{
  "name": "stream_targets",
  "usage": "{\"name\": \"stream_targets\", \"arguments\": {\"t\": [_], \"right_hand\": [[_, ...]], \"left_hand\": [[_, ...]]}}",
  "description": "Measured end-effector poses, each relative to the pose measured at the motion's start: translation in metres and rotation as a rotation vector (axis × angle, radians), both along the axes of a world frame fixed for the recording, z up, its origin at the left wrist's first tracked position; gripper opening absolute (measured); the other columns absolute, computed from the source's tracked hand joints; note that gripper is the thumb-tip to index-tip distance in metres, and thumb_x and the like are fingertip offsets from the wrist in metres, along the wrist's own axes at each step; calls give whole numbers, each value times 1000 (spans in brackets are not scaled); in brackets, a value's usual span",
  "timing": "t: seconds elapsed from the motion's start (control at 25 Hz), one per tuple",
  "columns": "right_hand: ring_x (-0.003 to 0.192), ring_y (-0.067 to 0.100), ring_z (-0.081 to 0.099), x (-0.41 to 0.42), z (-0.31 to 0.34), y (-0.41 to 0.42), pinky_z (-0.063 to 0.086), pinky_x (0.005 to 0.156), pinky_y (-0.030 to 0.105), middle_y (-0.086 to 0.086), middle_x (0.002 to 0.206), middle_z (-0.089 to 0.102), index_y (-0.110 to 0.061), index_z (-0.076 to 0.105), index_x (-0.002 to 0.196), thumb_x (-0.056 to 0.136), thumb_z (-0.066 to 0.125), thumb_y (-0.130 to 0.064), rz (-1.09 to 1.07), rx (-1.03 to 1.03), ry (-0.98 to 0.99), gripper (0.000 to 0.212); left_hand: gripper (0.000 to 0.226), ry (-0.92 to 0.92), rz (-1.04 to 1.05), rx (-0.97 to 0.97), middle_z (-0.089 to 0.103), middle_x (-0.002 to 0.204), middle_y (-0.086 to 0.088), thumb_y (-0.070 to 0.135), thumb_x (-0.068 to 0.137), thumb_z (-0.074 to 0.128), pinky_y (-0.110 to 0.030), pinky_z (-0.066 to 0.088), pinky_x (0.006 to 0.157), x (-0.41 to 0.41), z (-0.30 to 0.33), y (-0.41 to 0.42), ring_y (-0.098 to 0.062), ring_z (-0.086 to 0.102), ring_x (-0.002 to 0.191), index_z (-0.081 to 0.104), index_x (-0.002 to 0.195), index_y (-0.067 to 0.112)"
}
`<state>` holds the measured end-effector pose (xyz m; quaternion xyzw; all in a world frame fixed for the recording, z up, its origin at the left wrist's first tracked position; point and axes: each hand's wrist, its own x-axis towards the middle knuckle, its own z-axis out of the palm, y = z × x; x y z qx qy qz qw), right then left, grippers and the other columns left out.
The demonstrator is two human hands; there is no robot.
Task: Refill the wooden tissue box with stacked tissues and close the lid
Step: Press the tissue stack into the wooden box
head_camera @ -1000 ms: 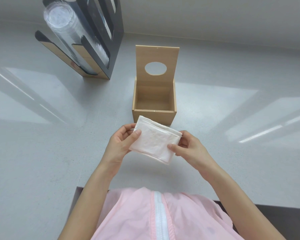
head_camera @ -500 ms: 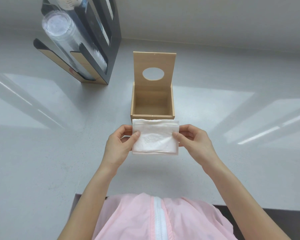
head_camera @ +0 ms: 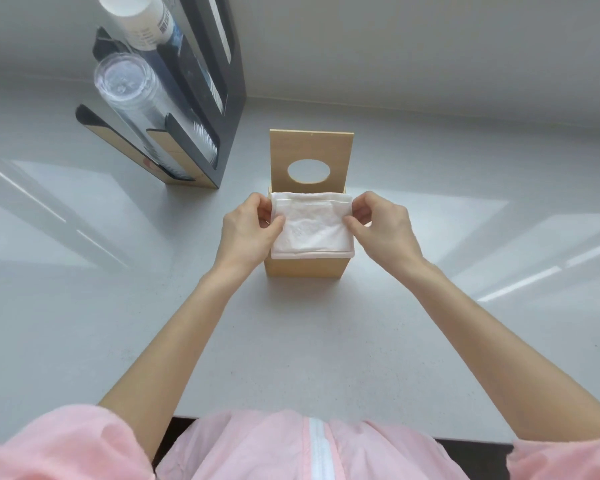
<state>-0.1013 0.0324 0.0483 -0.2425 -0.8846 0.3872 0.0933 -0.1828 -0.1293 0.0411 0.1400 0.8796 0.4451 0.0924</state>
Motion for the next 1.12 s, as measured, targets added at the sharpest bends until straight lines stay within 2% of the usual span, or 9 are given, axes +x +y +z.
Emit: {"name": "stream_targets", "arguments": {"t": [0.12,0.28,0.44,0.56,0.72,0.8,0.96,1.04,1.12], "right_hand": [[85,27,56,-10,-4,5,49,77,40,8,100,66,-5,57,96,89,48,-12,78,204,-74,13],[93,33,56,-21,-1,4,36,62,34,8,104,63,-9,55,102,93,41,-16,203,612,-189,18],[96,29,55,-33,-2,-1,24,50,28,8,102,64,-7,55,101,90,44,-4,312,817,-258,16],[96,32,60,-38,-7,-7,12,43,25,9,104,65,-6,55,102,88,48,-1,375,858,-376,17],[99,33,62,-44,-7,-18,29,54,28,11,107,67,-4,60,99,84,49,6,414,874,-508,21],[102,31,61,-45,-5,-23,32,64,28,11,107,68,-5,61,84,84,49,7,436,881,-538,18],[101,28,61,-45,-7,-25,21,45,23,8,105,69,-11,51,64,82,50,8,443,908,-566,26],[101,27,62,-45,-8,-25,21,45,22,8,104,69,-10,49,61,81,51,9,433,909,-571,27],[102,28,61,-44,-7,-26,31,55,26,9,106,68,-7,60,74,82,50,8,428,897,-578,20]], "left_hand": [[14,108,-77,-102,62,86,-7,16,85,56,-28,39,71,-13,-6,7,-22,54,79,57,92,4],[14,279,-169,-377,64,97,-10,18,88,49,-33,37,65,-18,-13,11,-31,56,87,53,93,7],[16,406,-222,-588,61,104,-12,18,91,43,-34,31,61,-18,-13,16,-36,57,92,51,98,6],[16,462,-290,-735,61,108,-13,10,92,42,-35,29,58,-16,-16,23,-36,57,98,48,105,4],[28,501,-448,-945,66,105,-10,-5,81,50,-28,16,43,-20,-19,31,-32,59,99,48,107,5],[30,506,-504,-1009,68,102,-10,-6,80,51,-27,13,42,-23,-19,34,-32,61,98,47,108,4],[32,516,-543,-1081,69,101,-11,-5,81,52,-26,13,43,-24,-17,40,-32,63,96,45,111,3],[30,510,-546,-1090,69,103,-12,-4,82,51,-26,14,43,-24,-16,40,-31,62,99,46,111,2],[26,513,-543,-1092,68,104,-12,-3,83,50,-25,13,43,-24,-16,38,-32,61,100,49,109,3]]}}
